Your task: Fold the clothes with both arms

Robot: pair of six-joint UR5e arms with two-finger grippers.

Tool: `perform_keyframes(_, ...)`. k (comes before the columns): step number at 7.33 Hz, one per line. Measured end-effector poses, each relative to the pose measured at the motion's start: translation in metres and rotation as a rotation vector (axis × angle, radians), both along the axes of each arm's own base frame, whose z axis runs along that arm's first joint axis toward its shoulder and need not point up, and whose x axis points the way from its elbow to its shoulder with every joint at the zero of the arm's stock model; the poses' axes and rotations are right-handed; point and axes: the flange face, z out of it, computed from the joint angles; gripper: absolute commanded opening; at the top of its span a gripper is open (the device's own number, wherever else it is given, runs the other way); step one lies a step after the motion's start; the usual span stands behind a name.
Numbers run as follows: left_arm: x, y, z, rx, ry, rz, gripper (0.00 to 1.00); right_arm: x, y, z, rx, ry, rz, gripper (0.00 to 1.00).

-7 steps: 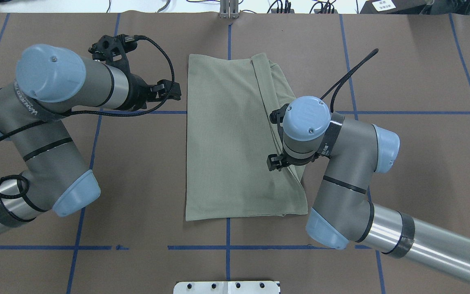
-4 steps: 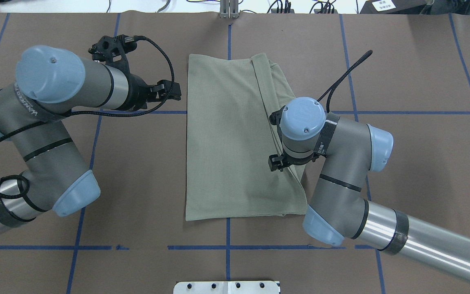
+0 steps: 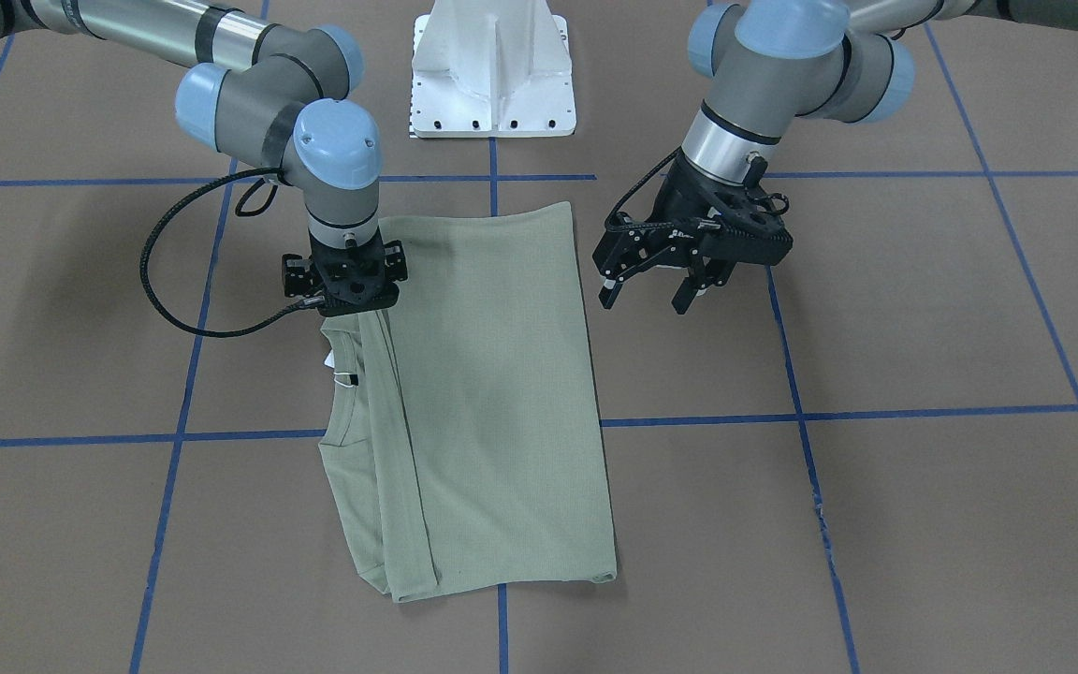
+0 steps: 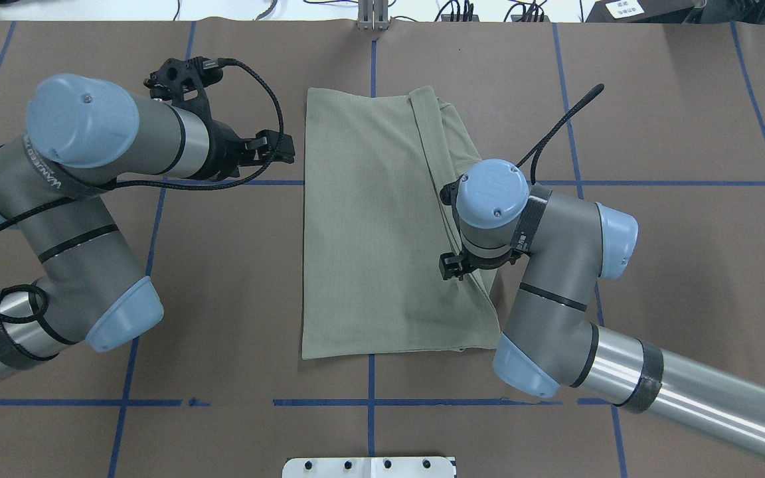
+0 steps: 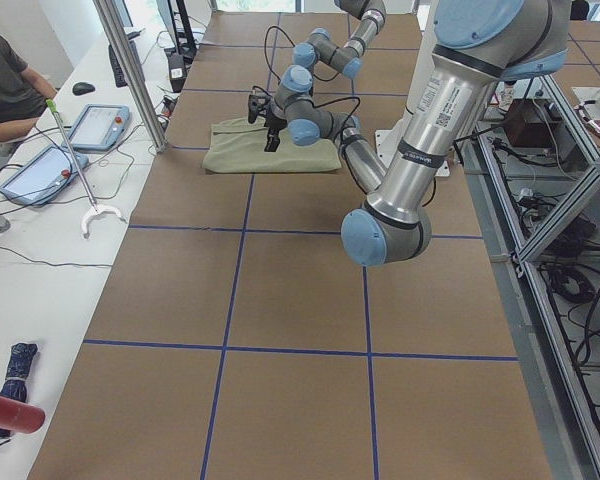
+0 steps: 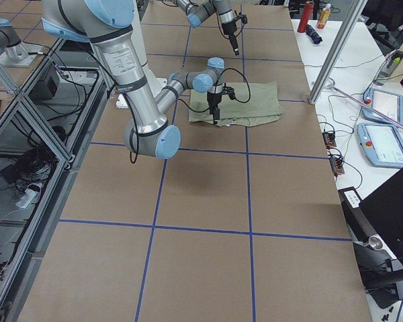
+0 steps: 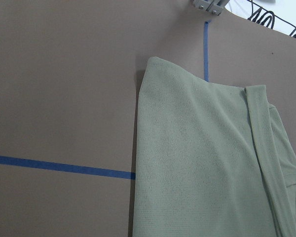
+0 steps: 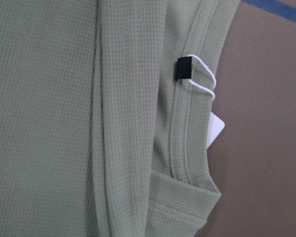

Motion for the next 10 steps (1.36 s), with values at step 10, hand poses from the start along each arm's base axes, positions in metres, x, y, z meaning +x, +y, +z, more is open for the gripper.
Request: perform_keyframes(10,0.001,0.006,-0.005,-0.009,0.015,0.0,1.0,0.053,-0.049,0.011,-0.007,-0.055,-0.004,0.99)
